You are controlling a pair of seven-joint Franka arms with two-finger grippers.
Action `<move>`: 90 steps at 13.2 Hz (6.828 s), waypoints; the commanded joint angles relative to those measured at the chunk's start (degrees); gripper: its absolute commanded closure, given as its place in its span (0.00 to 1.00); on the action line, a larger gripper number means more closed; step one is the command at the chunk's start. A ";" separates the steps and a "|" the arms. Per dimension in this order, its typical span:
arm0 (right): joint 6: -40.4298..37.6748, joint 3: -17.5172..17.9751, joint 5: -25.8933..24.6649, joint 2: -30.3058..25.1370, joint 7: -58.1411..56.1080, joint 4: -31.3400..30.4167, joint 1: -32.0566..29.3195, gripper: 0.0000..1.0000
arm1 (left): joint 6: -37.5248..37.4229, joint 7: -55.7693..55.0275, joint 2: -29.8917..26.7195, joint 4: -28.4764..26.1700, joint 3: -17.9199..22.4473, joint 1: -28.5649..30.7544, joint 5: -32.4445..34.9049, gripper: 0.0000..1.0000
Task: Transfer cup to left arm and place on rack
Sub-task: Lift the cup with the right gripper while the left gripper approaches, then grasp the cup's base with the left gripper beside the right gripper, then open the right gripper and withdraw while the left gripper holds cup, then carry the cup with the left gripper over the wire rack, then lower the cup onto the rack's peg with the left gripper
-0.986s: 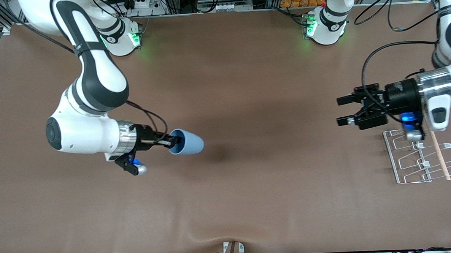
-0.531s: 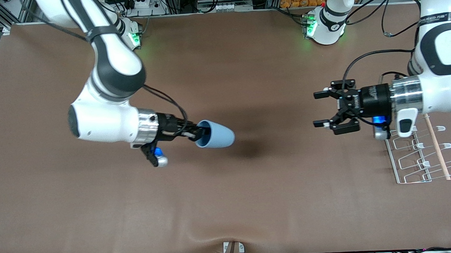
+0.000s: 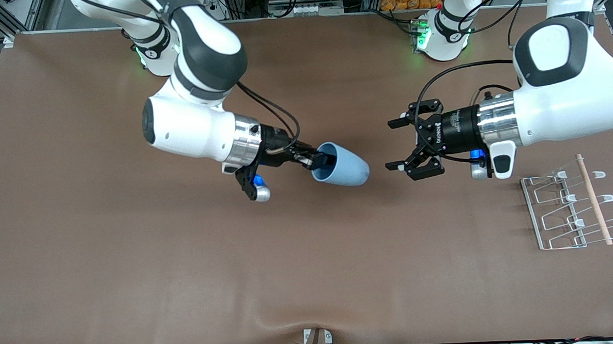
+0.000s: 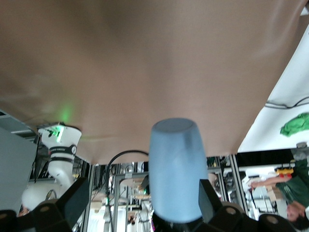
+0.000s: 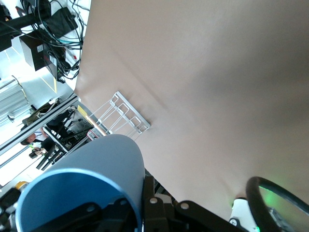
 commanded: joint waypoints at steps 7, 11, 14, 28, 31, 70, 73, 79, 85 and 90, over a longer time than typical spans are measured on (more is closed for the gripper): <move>4.20 -0.52 1.40 -0.82 7.13 2.49 4.23 1.00 | 2.96 -5.02 5.12 5.67 0.19 -2.44 6.42 0.00; 6.05 -0.61 1.40 -0.03 7.04 3.37 5.20 1.00 | 2.97 -8.09 4.60 5.67 0.10 -3.23 6.33 0.00; 6.05 -0.69 1.40 0.15 7.04 3.45 5.20 1.00 | 2.97 -9.24 4.33 5.67 0.01 -3.58 6.68 0.00; 5.97 -0.78 1.05 0.06 6.08 3.37 4.50 0.01 | 2.26 -7.66 4.60 5.67 0.80 -4.20 6.94 1.00; 5.53 -1.04 0.52 -0.81 5.90 3.28 3.98 0.00 | 1.39 -6.35 4.51 6.10 1.15 -3.68 7.12 1.00; -52.04 -3.96 -54.68 -28.94 -47.84 -10.52 -38.47 0.00 | 24.41 33.41 4.42 -8.12 1.42 14.70 103.23 0.93; -51.34 0.70 -54.76 -29.65 -46.13 -10.34 -41.63 0.00 | 27.74 20.61 0.31 -16.37 1.15 16.98 120.26 0.93; -48.18 0.89 -54.76 -30.00 -46.13 -10.26 -40.16 0.00 | 27.14 4.31 -1.28 -22.36 0.89 16.98 130.16 0.92; -48.26 0.71 -55.29 -30.00 -46.05 -10.43 -40.06 0.00 | 25.82 -7.02 -2.78 -29.30 1.15 17.95 136.65 0.89; -48.61 0.45 -55.29 -29.91 -46.13 -10.61 -40.59 0.00 | 21.52 -13.27 -3.40 -32.56 0.72 17.78 139.92 0.89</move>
